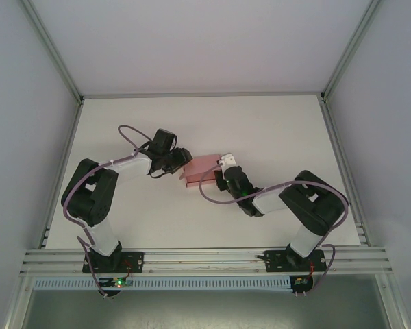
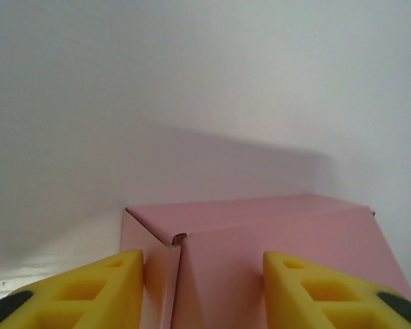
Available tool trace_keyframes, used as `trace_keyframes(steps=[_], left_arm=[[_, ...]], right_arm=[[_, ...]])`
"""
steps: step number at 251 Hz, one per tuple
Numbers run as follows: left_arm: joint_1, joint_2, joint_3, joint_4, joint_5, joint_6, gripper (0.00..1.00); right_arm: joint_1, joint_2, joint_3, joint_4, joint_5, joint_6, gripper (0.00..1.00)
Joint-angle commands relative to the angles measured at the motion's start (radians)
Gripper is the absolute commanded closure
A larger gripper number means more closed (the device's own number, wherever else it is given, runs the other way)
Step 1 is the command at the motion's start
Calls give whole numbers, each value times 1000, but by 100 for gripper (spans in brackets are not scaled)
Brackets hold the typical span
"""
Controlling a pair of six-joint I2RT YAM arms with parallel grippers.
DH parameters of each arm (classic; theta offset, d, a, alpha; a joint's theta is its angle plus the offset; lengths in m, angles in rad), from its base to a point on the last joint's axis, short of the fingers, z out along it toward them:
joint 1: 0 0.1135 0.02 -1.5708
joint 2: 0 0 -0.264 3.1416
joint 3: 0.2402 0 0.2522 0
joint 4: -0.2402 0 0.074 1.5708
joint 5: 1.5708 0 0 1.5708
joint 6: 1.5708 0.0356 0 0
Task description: Assemble paper box
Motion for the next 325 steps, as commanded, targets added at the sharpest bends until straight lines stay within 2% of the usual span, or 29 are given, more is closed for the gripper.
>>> trace_keyframes(steps=[1,13,48,85,95,108,123,151,173,202,257,291,325], left_arm=[[-3,11,-32,22,5,-5,55],[-5,14,-39,25,7,3,60],[-11,13,-51,3,-19,28,64],[-11,2,-57,-8,-44,60,66],[-10,2,-51,-19,-57,68,66],[-11,5,-41,-38,-70,82,66],[-12,9,-30,-59,-81,100,66],[-17,5,-55,-11,-63,113,66],[-23,5,-64,-6,-73,107,66],[-29,14,-55,-23,-75,122,66],[-37,4,-65,-18,-86,116,65],[-38,3,-66,-32,-87,119,66],[-41,7,-73,-26,-82,119,65]], right_arm=[[10,-80,-2,-178,-44,19,62],[8,-122,-5,-207,-66,12,54],[2,-248,-5,-334,-151,-4,33],[-14,-418,-11,-531,-359,-115,11],[-16,-467,-9,-585,-402,-149,2],[-19,-529,-8,-627,-471,-194,2],[-22,-599,-12,-613,-472,-193,2],[-48,-687,-11,-486,-371,-108,2],[-97,-689,20,-431,-299,-28,2],[-190,-571,134,-531,-308,112,2],[-265,-251,300,-658,-488,220,2],[-294,-113,324,-667,-588,263,2],[-293,-35,295,-656,-669,268,9]])
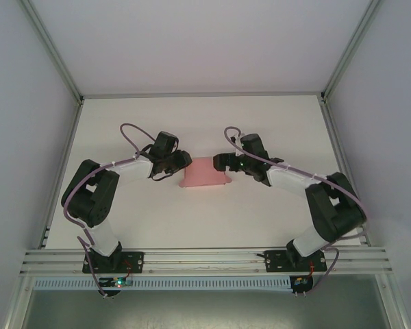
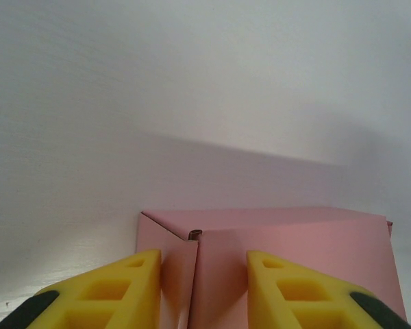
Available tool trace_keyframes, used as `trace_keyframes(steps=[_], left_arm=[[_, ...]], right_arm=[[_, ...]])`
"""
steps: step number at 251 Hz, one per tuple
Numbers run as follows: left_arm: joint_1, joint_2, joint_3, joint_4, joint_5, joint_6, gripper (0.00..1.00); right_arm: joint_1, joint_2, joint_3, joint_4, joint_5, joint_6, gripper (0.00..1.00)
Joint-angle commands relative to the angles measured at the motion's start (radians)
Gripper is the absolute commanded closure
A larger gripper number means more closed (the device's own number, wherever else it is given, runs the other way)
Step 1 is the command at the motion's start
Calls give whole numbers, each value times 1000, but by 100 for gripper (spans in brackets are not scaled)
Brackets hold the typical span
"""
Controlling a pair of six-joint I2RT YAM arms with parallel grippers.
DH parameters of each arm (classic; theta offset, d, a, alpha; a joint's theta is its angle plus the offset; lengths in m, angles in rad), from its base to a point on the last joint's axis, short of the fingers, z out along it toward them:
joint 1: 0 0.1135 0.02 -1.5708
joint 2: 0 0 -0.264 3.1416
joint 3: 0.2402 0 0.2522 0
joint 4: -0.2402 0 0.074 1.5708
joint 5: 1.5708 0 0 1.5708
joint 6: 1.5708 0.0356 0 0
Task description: Assemble paper box
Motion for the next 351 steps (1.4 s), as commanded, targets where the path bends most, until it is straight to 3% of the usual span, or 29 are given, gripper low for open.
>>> trace_keyframes(steps=[1,30,58,92,102,117,166,197,209,254,307,351], left_arm=[[-19,12,-39,-75,-30,24,65],[-21,13,-48,-75,-27,29,66],[-20,13,-61,-64,-27,34,66],[-21,16,-75,-43,-10,44,72],[-22,18,-81,-34,-4,49,75],[-21,13,-96,-9,6,55,76],[-15,-22,-165,90,18,76,82],[3,-51,-239,229,78,61,84],[19,-60,-264,266,96,43,89],[54,-89,-363,422,131,11,89],[90,-100,-474,609,143,-54,93],[93,-85,-491,661,160,-69,93]], right_arm=[[-4,44,-9,-20,-124,40,9],[-6,103,-36,-36,-140,48,23],[-27,164,-47,-55,-126,93,49],[-40,157,-75,24,-160,129,73],[-42,144,-72,30,-176,122,72],[-42,119,-62,29,-198,111,62],[-81,65,-36,-14,-195,148,53],[-117,56,-58,58,-299,204,48],[-120,59,-60,69,-345,216,42],[-124,75,-73,67,-471,225,26],[-123,77,-89,48,-571,241,23],[-94,98,-73,53,-624,254,24]])
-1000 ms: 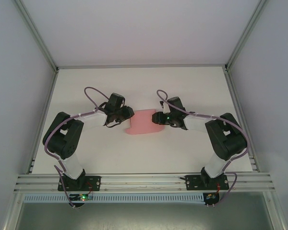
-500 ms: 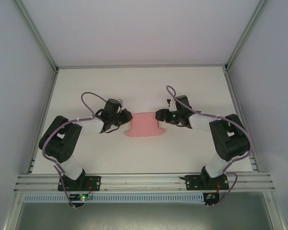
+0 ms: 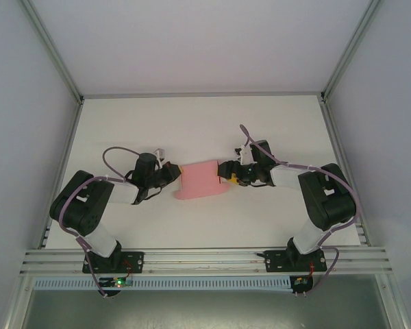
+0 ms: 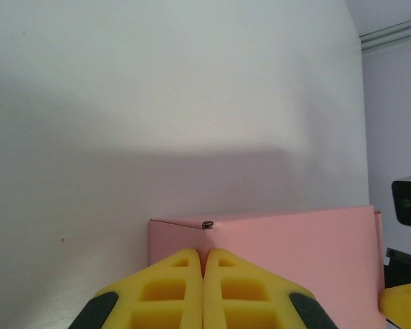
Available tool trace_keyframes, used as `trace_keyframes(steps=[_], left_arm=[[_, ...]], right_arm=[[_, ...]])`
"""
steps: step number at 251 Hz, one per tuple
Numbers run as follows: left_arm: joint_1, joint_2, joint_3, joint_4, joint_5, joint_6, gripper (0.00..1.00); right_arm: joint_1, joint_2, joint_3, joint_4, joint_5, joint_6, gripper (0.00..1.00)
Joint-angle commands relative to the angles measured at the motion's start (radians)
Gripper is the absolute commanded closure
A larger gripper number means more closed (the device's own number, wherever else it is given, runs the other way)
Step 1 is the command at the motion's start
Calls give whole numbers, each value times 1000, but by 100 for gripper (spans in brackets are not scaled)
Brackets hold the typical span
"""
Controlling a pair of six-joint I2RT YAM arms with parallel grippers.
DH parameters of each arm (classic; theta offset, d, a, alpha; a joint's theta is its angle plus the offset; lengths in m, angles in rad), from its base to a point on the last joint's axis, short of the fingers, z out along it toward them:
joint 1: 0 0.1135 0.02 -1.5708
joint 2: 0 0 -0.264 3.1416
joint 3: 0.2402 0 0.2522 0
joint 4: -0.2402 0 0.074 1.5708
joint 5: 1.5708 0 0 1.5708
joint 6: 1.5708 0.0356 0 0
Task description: Assemble paper box
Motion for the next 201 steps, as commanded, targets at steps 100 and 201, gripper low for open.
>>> trace_keyframes(steps=[100,201], left_arm=[[11,31,-25,66,8,-11,92],[-46,-249,152,-315,-160,396,0]], right_arm=[[59,47,-3,349,-210,247,50],[11,-56,9,139,-91,167,60]])
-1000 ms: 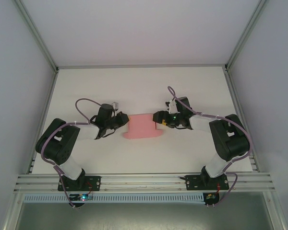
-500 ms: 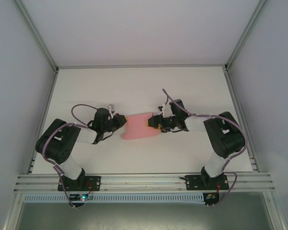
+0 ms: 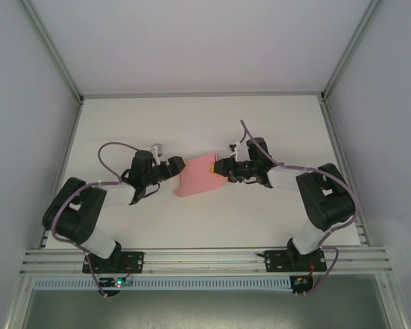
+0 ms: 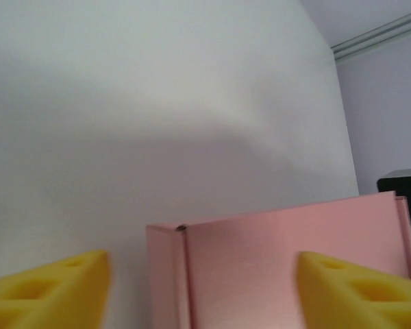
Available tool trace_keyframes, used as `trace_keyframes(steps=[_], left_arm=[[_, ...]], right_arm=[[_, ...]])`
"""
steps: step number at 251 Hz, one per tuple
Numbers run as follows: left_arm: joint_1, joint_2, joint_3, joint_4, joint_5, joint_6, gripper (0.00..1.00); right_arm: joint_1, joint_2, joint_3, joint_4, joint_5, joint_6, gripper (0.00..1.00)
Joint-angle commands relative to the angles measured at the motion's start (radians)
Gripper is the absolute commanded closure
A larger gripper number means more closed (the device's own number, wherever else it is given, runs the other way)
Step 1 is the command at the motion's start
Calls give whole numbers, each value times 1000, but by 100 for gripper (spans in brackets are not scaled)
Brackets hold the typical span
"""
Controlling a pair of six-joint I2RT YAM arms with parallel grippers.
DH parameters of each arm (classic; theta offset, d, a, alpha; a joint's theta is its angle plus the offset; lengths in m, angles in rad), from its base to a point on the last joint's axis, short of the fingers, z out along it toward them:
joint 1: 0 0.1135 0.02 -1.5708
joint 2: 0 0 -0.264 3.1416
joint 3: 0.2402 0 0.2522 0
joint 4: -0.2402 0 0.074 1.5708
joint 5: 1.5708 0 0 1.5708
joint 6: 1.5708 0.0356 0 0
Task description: Assemble paper box
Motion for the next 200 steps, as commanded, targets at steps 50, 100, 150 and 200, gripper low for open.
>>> trace_keyframes(steps=[50,100,150,200], left_arm=[[-250,-293,228,-512,-340,750,0],[-457,-315,233,-590,-527,989,0],[-585,-203,288,-654,-841,1106,0],[-590,-121,314,-655,-953,1145,0]], right_arm=[[-66,-25,132,-313,36,-20,62],[-112,27,208,-358,-38,80,64],[-148,47,249,-355,-153,194,69],[-155,37,299,-570,-227,147,70]])
